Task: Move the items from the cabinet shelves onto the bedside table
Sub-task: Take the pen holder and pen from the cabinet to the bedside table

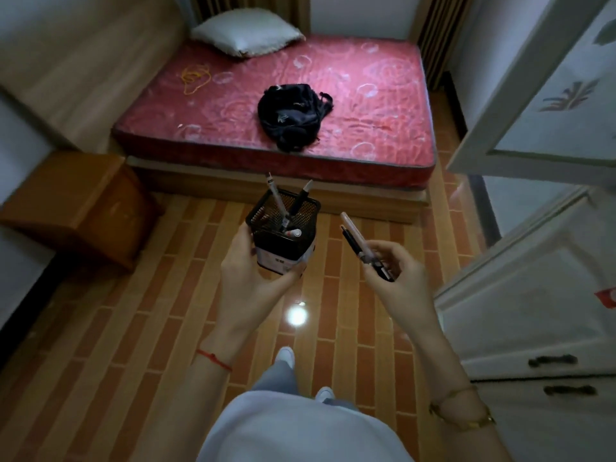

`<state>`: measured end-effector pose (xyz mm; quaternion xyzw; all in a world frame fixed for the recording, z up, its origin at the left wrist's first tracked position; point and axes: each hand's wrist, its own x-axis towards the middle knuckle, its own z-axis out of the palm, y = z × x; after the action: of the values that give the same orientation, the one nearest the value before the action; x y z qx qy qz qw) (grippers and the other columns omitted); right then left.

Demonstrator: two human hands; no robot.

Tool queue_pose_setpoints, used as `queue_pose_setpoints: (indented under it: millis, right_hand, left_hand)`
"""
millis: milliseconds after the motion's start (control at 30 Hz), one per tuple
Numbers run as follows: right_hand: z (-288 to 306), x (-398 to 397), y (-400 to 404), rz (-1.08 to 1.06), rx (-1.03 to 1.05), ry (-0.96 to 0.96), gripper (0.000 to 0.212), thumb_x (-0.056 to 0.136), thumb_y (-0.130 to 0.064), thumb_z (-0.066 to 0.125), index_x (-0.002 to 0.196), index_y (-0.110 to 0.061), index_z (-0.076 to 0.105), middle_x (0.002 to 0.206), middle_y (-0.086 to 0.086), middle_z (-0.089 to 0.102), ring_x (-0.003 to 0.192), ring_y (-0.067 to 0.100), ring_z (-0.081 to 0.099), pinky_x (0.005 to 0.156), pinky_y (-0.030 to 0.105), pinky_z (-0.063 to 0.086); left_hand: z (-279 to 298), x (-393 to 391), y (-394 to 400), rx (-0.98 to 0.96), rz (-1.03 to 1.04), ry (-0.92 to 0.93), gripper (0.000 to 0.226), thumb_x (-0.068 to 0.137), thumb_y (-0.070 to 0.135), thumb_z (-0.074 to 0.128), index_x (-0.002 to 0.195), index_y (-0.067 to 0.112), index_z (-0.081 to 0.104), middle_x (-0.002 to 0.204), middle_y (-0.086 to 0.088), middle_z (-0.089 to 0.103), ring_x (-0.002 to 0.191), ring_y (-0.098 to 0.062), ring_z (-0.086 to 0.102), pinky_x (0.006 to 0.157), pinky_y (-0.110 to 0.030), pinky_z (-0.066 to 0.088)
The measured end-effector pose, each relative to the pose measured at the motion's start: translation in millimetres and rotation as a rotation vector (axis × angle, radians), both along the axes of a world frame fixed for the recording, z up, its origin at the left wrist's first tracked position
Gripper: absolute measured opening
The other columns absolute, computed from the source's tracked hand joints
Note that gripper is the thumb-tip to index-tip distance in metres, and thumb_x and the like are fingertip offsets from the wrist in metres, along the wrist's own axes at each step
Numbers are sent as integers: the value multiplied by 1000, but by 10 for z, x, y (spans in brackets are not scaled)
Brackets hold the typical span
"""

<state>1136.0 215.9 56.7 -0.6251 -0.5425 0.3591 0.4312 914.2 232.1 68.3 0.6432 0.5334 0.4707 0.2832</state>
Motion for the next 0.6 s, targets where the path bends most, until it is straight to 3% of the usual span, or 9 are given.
queue_pose_setpoints:
  millis: [133,267,367,600]
  right_hand:
    - [-28,-305,409,126,-25,-14,32,84,-13,67,112,-28,63,96,-14,66,84,2,62,69,19,52]
    - [-101,-740,904,231,-26,-30,33,83,-10,67,112,-27,64,95,-15,66,82,2,62,66,16,49]
    - [-153,-1168,1339,309,-24,-35,33,83,-9,67,110,-27,65,95,-14,67,84,3,63,68,16,50]
    - [-103,-2512,2447,442,-2,3,33,82,-8,66,109,-27,66,94,-15,69,83,9,65,68,32,57]
  left_hand:
    - [-29,-299,123,-35,128,-39,67,73,31,84,130,18,51,122,11,62,116,-5,58,90,-20,50]
    - [-139,-689,349,-60,265,-67,70,71,21,87,131,21,51,123,12,61,118,-6,58,96,-28,52]
    - [-194,-1065,616,-49,359,-57,71,70,18,88,131,19,51,124,10,60,119,-6,56,96,-22,49]
    - [-104,-2293,1409,-23,517,-6,68,74,22,85,132,23,51,126,11,59,122,-5,55,97,-17,45]
